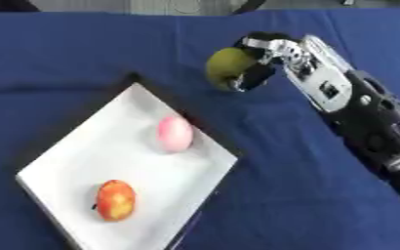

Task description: Pick up objects on the table and place them in the box.

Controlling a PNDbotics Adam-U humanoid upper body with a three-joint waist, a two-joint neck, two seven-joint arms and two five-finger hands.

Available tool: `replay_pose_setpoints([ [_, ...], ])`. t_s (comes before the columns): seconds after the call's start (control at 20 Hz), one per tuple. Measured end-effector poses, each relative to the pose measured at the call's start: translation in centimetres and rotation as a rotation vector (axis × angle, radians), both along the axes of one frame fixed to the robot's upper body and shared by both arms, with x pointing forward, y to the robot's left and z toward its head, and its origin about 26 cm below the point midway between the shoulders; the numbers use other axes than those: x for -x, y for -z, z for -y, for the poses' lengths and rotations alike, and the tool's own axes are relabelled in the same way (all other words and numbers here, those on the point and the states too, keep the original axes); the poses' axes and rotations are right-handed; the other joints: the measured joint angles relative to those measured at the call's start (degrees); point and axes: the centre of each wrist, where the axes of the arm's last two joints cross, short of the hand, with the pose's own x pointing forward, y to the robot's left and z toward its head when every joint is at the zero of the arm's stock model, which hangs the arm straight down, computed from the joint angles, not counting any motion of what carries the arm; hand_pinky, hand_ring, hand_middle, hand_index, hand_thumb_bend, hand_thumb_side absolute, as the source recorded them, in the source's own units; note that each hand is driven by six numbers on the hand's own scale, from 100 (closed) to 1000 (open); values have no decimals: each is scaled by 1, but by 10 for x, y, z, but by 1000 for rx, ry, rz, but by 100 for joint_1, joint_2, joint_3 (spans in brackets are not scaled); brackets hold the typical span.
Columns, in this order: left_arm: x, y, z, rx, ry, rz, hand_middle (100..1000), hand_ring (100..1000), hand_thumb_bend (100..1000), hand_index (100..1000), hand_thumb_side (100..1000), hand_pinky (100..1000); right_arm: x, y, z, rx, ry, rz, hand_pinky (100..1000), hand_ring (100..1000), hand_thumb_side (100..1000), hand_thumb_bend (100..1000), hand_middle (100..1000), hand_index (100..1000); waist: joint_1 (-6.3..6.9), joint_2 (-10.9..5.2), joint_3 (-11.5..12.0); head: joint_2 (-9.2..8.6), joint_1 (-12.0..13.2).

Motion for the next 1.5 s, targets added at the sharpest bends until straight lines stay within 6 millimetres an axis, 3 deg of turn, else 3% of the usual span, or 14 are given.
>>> replay_pose_setpoints([
  [0.45,3,-1,-9,-3,-100,55,686,777,432,795,550,827,44,-60,-4,-40,-121,181,862,745,100,100,584,659,3,-152,-186,72,-6],
  [0.8,11,-5,-34,26,-329,87,679,773,426,793,568,824,120,-106,-19,-61,-390,334,817,689,100,100,572,646,3,-245,-312,168,20],
  [1.0,13,-4,-39,57,-381,50,674,770,424,791,583,823,147,-125,-27,-87,-530,426,811,678,100,100,568,641,3,-302,-316,208,20],
  [1.2,10,-2,-45,79,-392,-13,672,768,422,794,590,820,153,-127,-33,-125,-622,472,803,667,100,100,562,636,3,-415,-266,269,7],
  [1.5,4,-11,-72,-7,-398,-56,672,763,420,795,577,813,151,-105,-48,-97,-714,398,802,665,100,100,562,636,3,-498,-144,293,-73],
])
